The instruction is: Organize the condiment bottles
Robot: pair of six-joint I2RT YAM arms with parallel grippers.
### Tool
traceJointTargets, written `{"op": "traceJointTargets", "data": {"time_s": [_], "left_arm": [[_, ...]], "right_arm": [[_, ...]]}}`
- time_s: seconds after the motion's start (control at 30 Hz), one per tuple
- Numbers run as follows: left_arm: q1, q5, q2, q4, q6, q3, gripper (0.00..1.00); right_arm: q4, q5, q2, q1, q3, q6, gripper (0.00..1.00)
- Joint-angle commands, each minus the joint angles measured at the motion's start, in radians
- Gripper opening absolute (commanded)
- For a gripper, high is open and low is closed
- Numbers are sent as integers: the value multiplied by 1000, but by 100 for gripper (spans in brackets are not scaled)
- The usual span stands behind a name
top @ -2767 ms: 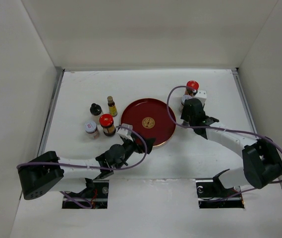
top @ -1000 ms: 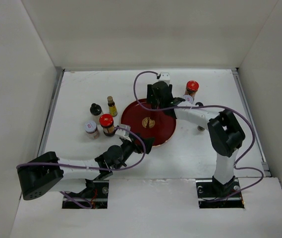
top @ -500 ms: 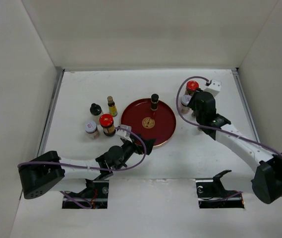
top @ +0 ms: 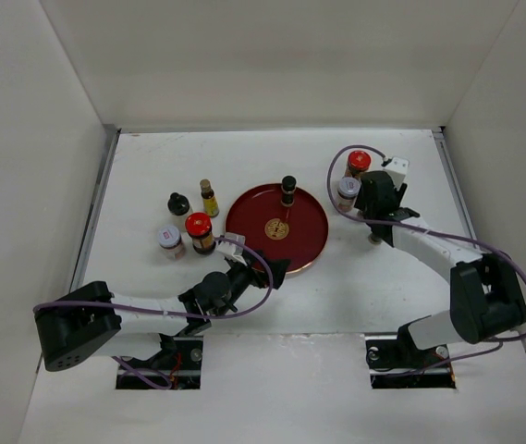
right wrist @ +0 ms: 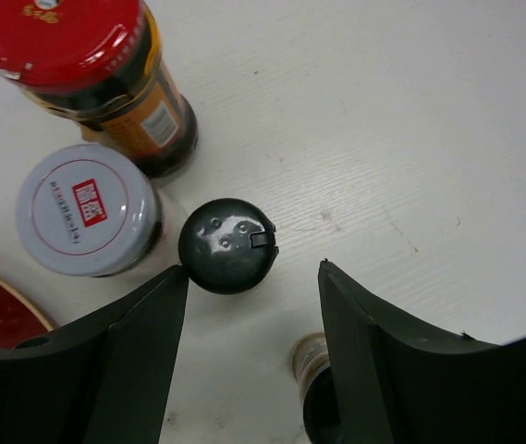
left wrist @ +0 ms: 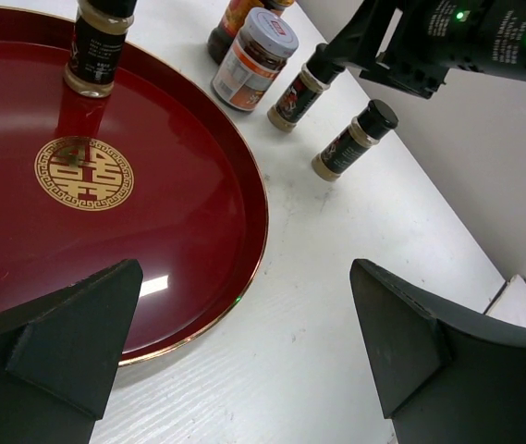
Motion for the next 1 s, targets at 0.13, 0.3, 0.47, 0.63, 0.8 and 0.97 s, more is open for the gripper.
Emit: {"op": "traceJointTargets", "data": {"time_s": [0.13,0.3,0.47,0.63,0.8,0.97], "left_arm": [[-6,11,2,56,-14,8,100],[-3,11,8,56,-15,11,100],[-1,11,6,56,-15,10,100],[2,11,-3,56,-12,7,100],[2,11,-9,57,-9,5,100],[8,11,-10,57,-14,2,100]], "right_arm": [[55,-37,50,-36,62,-24,63],[87,-58,81,-42,84,-35,63],[103,-64,105,-47,98,-38,52],[120,-9,47,-42,80,-30,40],[126,113,-115,-4,61,-66,37],[106,110,-223,83,76,-79,38]]}}
